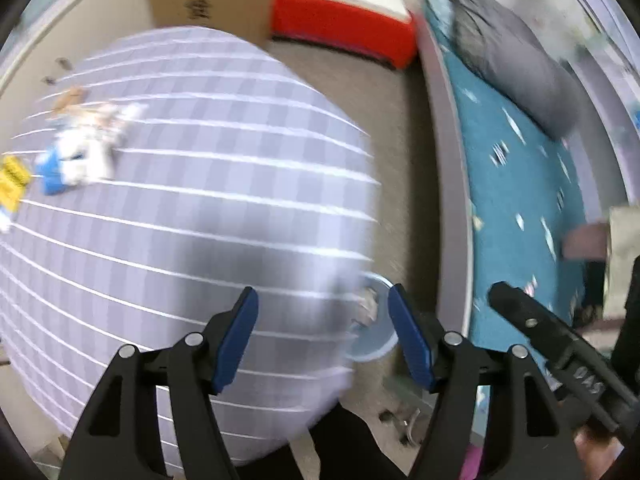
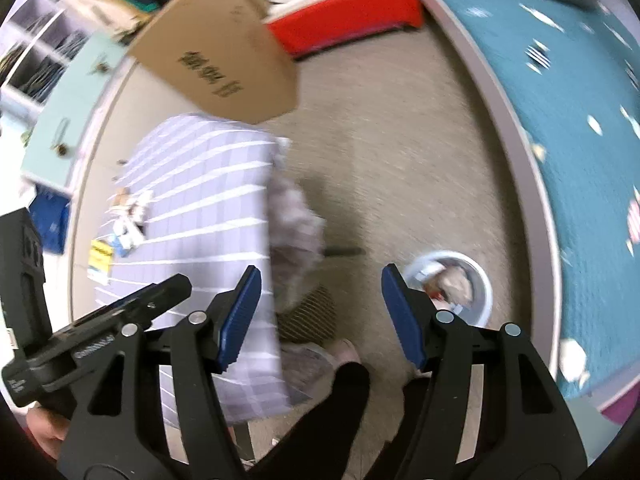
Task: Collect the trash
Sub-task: 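Move both tools back to the table above the remaining trash, then lower left tool onto white-blue carton while right tool reaches white eye-drop bottle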
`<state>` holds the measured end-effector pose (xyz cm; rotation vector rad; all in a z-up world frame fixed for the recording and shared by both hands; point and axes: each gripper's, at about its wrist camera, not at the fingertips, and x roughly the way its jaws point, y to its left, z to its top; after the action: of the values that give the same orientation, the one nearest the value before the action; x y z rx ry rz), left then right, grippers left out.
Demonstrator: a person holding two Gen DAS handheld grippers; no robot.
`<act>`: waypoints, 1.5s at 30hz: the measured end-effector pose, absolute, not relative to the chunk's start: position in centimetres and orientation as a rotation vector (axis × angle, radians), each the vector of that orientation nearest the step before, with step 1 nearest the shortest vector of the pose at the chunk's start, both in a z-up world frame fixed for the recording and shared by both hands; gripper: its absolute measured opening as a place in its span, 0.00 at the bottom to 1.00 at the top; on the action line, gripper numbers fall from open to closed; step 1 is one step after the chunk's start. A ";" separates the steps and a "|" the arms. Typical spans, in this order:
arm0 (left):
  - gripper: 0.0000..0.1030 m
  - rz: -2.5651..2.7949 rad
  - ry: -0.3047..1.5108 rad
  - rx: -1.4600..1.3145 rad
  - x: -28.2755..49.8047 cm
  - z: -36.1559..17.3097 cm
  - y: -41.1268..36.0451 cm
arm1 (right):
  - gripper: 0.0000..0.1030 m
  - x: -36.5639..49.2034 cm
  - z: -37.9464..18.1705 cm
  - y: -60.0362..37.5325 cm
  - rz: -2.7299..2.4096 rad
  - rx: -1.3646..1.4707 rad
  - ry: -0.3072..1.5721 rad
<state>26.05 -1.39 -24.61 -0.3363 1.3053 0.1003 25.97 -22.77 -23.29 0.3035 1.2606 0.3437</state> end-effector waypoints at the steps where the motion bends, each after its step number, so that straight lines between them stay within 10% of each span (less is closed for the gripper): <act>1: 0.66 0.125 1.296 -0.340 26.0 -24.4 0.1 | 0.60 26.3 -23.0 -21.3 0.364 0.296 1.257; 16: 0.67 0.375 1.232 -0.540 24.8 -25.0 23.3 | 0.60 29.7 -23.5 -2.2 0.504 0.251 1.311; 45: 0.69 0.540 1.370 -0.318 31.5 -27.7 21.0 | 0.61 38.0 -26.8 0.6 0.578 0.210 1.420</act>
<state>31.53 20.97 -27.75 -0.3179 1.3695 0.5400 37.97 0.59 -26.85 0.2105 1.4202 0.5784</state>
